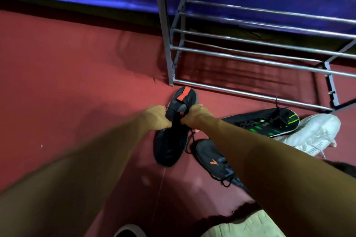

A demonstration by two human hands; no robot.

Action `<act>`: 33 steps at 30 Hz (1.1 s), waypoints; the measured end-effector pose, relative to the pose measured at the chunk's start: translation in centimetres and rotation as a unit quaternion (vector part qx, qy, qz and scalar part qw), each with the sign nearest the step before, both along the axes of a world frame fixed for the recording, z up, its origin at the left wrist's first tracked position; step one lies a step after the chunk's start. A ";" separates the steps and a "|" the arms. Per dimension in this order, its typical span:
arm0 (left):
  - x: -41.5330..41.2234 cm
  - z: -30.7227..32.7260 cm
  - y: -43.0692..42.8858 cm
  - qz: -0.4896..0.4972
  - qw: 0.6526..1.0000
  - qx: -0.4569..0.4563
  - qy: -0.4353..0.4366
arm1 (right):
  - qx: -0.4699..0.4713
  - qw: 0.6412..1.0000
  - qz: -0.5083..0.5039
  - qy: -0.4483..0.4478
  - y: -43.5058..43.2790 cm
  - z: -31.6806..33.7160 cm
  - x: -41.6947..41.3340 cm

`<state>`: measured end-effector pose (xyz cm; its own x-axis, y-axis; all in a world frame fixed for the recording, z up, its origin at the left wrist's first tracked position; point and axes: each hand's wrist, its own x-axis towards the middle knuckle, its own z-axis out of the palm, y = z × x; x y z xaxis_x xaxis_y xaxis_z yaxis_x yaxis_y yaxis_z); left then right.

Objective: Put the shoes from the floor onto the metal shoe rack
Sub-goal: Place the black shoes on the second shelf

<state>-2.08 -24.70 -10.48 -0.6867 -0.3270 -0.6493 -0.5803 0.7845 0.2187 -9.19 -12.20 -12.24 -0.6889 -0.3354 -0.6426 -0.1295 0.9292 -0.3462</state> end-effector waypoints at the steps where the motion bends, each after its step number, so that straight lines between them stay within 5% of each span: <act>1: 0.2 -0.5 0.2 0.005 1.000 0.003 -0.004 | 0.005 1.000 0.002 -0.013 0.2 -0.4 0.1; 5: 0.5 -1.8 0.3 0.023 0.999 0.017 -0.021 | 0.012 0.996 0.041 -0.077 0.9 -0.9 0.3; 13: 1.0 -0.6 0.2 0.077 0.990 0.117 -0.025 | -0.029 0.996 0.085 -0.011 2.5 0.8 -0.2; 22: 2.0 2.6 2.1 0.157 0.962 0.208 0.085 | -0.131 0.988 -0.037 -0.079 7.1 6.1 0.7; 33: -1.3 11.7 10.6 0.126 0.948 0.234 0.175 | -0.129 0.984 -0.041 0.116 15.2 14.6 0.1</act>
<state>-3.37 -14.11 1.26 -0.8251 -0.2424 -0.5103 -0.5642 0.3999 0.7223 -9.13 3.01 2.33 -0.8381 -0.4048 -0.3658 -0.1613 0.8243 -0.5426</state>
